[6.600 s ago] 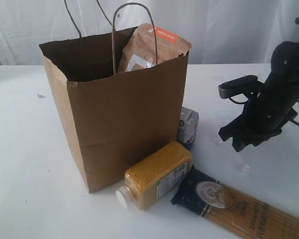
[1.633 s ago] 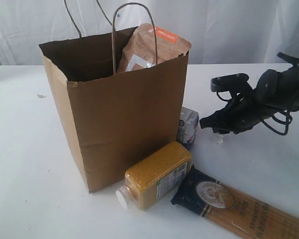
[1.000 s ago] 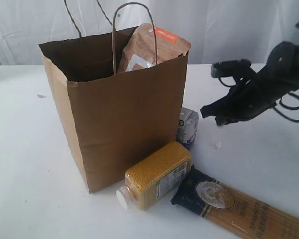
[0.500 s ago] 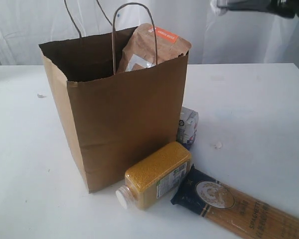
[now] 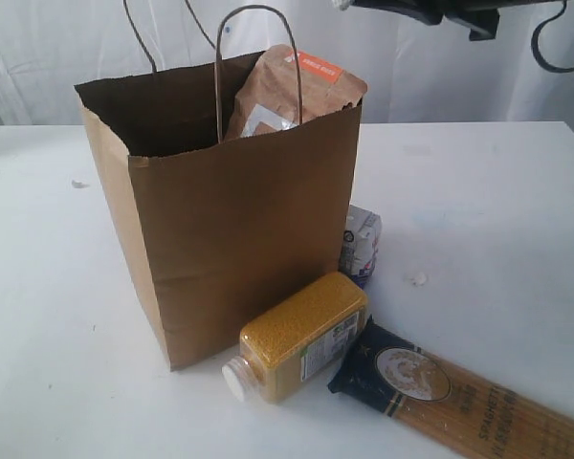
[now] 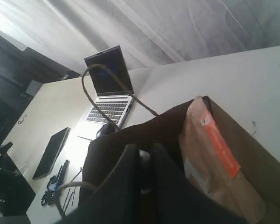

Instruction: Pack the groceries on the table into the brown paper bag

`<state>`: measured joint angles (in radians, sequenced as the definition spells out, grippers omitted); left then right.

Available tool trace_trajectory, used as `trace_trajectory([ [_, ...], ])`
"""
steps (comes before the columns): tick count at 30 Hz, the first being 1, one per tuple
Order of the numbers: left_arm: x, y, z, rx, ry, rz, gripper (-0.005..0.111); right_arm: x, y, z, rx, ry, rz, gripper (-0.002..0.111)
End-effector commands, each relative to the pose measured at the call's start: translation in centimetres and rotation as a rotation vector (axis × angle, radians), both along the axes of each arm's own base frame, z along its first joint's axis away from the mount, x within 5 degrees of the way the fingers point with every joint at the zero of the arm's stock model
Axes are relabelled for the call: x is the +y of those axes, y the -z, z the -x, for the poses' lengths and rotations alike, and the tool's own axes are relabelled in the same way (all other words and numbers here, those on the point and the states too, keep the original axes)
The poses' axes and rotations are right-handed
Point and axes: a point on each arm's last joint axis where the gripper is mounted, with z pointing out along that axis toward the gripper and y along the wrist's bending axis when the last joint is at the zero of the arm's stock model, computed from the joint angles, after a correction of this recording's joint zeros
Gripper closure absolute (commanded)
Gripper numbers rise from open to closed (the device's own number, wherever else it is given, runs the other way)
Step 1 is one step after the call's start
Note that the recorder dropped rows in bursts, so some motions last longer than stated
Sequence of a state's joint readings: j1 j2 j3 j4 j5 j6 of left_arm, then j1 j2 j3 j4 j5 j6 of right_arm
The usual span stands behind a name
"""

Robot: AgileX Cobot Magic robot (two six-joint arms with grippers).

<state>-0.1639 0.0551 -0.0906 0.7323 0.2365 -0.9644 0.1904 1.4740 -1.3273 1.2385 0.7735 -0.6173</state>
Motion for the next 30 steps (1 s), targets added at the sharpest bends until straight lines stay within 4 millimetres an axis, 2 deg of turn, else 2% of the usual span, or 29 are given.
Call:
trace_trajectory([
  [1, 0.0, 0.0, 0.0, -0.010, -0.002, -0.011, 0.107, 0.2, 0.2, -0.2, 0.006, -0.032, 0.001, 0.108],
  [6, 0.0, 0.0, 0.0, -0.010, -0.002, -0.011, 0.107, 0.5, 0.3, 0.2, 0.022, -0.086, 0.004, 0.108],
  [13, 0.0, 0.0, 0.0, -0.010, -0.002, -0.011, 0.107, 1.5, 0.3, 0.5, -0.062, -0.123, 0.053, 0.108],
  [22, 0.0, 0.0, 0.0, -0.010, -0.002, -0.011, 0.107, 2.2, 0.1, 0.0, -0.131, -0.041, 0.076, 0.108],
  [30, 0.0, 0.0, 0.0, -0.010, -0.002, -0.011, 0.107, 2.9, 1.7, -0.5, -0.069, -0.117, 0.091, 0.108],
])
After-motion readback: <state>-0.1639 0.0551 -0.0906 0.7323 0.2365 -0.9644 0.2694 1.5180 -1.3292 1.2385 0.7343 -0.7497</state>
